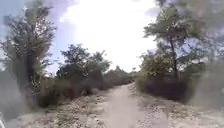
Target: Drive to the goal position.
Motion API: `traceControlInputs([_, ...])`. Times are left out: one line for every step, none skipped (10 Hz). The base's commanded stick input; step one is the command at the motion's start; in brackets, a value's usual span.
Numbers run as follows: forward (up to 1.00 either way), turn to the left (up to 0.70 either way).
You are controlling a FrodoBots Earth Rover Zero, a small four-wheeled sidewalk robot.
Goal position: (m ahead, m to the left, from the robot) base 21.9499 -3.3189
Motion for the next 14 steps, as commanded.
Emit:
traceControlInputs([0.7,0.0])
traceControlInputs([0.7,0.0])
traceControlInputs([0.7,0.0])
traceControlInputs([0.7,0.0])
traceControlInputs([0.7,0.0])
traceControlInputs([0.7,0.0])
traceControlInputs([0.7,0.0])
traceControlInputs([0.7,0.0])
traceControlInputs([0.7,0.0])
traceControlInputs([0.7,0.0])
traceControlInputs([0.7,0.0])
traceControlInputs([0.7,0.0])
traceControlInputs([0.7,0.0])
traceControlInputs([0.7,0.0])
